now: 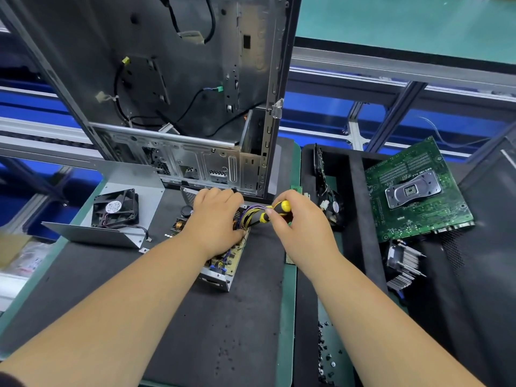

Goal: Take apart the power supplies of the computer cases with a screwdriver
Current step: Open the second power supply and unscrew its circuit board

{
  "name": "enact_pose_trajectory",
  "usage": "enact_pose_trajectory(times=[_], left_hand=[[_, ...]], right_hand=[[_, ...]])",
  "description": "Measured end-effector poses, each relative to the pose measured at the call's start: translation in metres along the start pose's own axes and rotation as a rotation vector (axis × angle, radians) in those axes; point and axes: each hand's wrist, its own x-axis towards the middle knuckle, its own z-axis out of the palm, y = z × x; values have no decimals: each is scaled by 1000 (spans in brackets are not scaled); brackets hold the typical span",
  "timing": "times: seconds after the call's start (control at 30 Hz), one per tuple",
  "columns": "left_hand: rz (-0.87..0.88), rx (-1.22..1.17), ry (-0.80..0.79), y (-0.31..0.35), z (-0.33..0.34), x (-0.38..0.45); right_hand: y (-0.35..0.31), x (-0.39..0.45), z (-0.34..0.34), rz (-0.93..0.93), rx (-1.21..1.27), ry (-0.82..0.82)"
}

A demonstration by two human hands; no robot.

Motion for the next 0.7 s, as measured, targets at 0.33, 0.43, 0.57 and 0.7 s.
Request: enact_pose_trajectory(times=[0.33,0.43,0.57,0.7], left_hand=[[1,9,-12,-1,1,-1],[7,3,-6,0,2,0],[6,-8,-4,-1,1,1],[-2,-15,-6,-1,2,-2]], right_hand=[[-2,1,1,-42,-61,-14],[-5,4,-1,-70,-99,-40],[-15,16,-5,-89,-180,-96],[-24,24,-4,-93,-258,-162]])
